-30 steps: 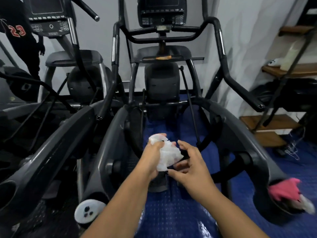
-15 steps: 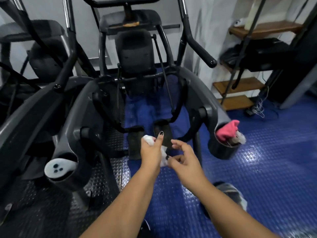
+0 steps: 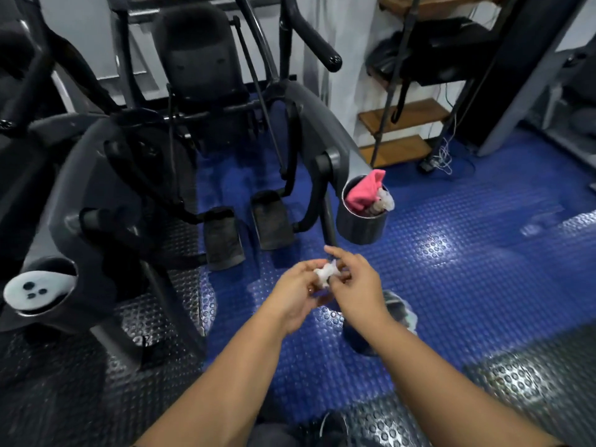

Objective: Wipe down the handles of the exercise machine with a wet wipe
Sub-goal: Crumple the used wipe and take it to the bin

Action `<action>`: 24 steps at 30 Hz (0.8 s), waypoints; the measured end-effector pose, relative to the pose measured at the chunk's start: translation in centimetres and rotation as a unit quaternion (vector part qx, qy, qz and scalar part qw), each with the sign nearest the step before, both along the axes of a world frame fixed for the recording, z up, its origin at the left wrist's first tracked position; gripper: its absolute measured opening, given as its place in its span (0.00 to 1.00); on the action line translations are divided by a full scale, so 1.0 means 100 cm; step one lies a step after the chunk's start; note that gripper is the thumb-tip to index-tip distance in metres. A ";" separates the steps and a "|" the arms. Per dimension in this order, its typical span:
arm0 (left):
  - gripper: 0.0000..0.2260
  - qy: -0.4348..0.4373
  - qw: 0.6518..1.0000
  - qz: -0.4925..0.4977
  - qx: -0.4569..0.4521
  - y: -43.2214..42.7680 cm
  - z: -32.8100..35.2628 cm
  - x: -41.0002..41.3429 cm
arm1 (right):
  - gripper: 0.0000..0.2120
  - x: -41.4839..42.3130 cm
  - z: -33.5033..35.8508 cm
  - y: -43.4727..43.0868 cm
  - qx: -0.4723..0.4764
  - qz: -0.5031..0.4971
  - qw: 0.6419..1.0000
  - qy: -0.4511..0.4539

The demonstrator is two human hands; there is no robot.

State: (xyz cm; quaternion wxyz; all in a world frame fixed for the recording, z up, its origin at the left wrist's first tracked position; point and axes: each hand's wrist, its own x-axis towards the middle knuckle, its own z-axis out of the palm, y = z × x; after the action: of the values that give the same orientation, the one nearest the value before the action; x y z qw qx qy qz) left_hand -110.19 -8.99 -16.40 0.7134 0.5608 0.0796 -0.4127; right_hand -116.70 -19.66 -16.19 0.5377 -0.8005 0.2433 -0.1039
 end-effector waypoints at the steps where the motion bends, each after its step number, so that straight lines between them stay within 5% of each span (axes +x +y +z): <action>1: 0.15 -0.020 1.000 -0.015 0.012 -0.003 -0.005 -0.004 | 0.23 -0.005 -0.004 -0.006 -0.008 0.010 1.000 0.014; 7: 0.25 -0.064 0.991 0.009 0.120 -0.022 -0.033 -0.023 | 0.17 -0.030 -0.033 -0.029 -0.008 0.089 0.992 0.094; 12: 0.19 -0.047 0.993 -0.039 0.102 -0.038 -0.051 -0.039 | 0.10 -0.036 -0.044 -0.048 -0.095 0.030 0.984 0.148; 16: 0.14 -0.041 0.991 -0.041 0.121 -0.033 -0.064 -0.027 | 0.05 -0.042 -0.032 -0.083 -0.190 -0.134 0.972 -0.016; 20: 0.09 -0.028 0.986 -0.006 0.161 -0.018 -0.081 -0.020 | 0.08 -0.046 -0.031 -0.110 -0.246 -0.180 0.946 -0.109; 24: 0.08 -0.015 0.981 0.001 0.195 -0.005 -0.096 -0.023 | 0.17 -0.049 -0.067 -0.129 -0.202 -0.122 0.970 0.063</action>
State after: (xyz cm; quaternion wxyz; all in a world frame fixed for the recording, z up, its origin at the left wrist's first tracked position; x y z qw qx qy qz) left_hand -112.51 -9.51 -26.02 0.5915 0.6954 0.1483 -0.3802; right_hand -121.63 -32.53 -22.90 0.3313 -0.8618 0.3469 -0.1651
